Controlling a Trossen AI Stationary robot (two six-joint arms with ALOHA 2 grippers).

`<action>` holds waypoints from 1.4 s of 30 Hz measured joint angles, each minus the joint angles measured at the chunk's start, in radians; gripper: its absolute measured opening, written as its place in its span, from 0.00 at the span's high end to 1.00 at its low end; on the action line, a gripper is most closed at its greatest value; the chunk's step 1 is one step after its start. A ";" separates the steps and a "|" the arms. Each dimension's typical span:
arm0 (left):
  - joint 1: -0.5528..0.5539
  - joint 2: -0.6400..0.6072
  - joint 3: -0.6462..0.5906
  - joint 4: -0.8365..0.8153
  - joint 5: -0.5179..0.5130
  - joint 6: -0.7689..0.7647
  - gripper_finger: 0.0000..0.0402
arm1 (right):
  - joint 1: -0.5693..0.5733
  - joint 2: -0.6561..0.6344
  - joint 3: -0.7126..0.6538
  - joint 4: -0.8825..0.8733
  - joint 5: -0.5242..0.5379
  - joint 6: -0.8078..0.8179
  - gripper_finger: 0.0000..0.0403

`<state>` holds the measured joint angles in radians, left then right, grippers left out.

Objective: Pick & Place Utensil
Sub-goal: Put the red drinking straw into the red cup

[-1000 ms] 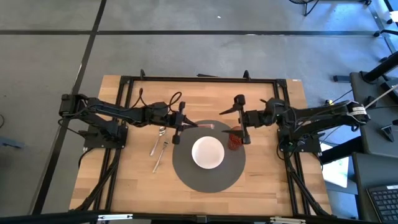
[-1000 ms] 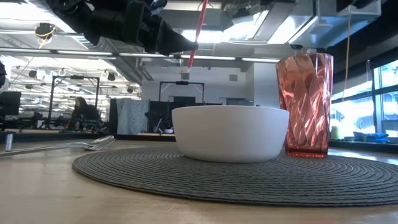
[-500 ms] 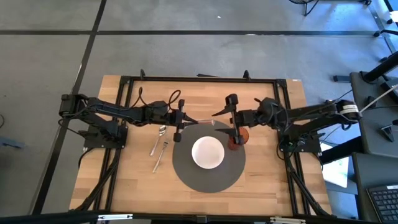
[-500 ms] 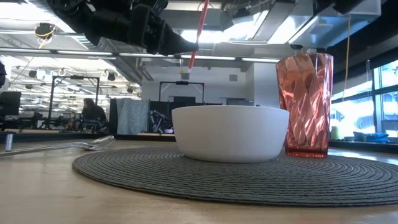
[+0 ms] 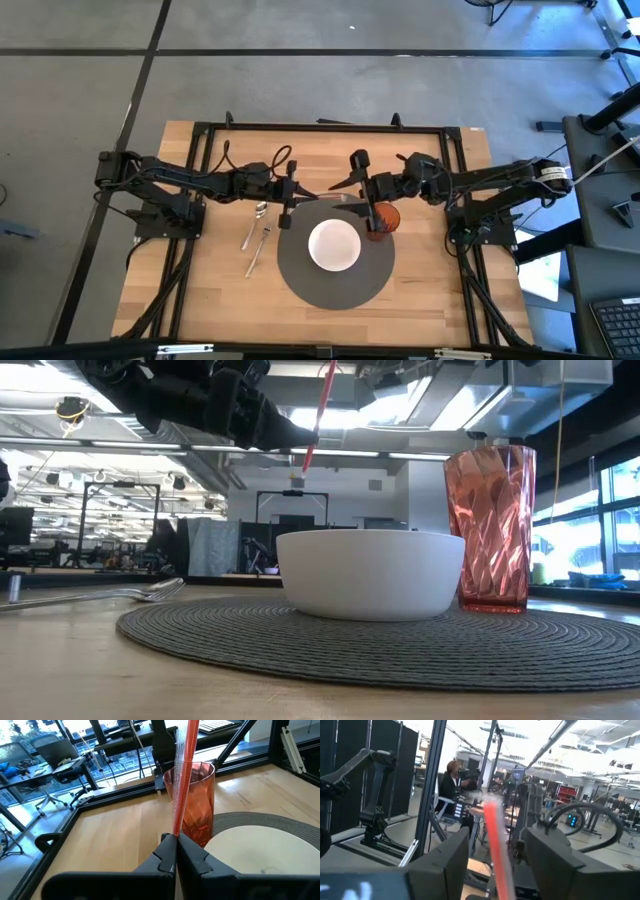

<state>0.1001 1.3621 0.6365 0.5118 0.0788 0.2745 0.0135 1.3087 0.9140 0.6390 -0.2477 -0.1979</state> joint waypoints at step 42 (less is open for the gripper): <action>0.000 -0.285 -0.040 -0.604 -0.324 -0.155 0.79 | 0.006 -0.232 0.002 -0.353 0.101 -0.013 1.00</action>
<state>0.0999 1.0774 0.5962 -0.0920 -0.2457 0.1191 0.0199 1.0764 0.9157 0.2856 -0.1463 -0.2108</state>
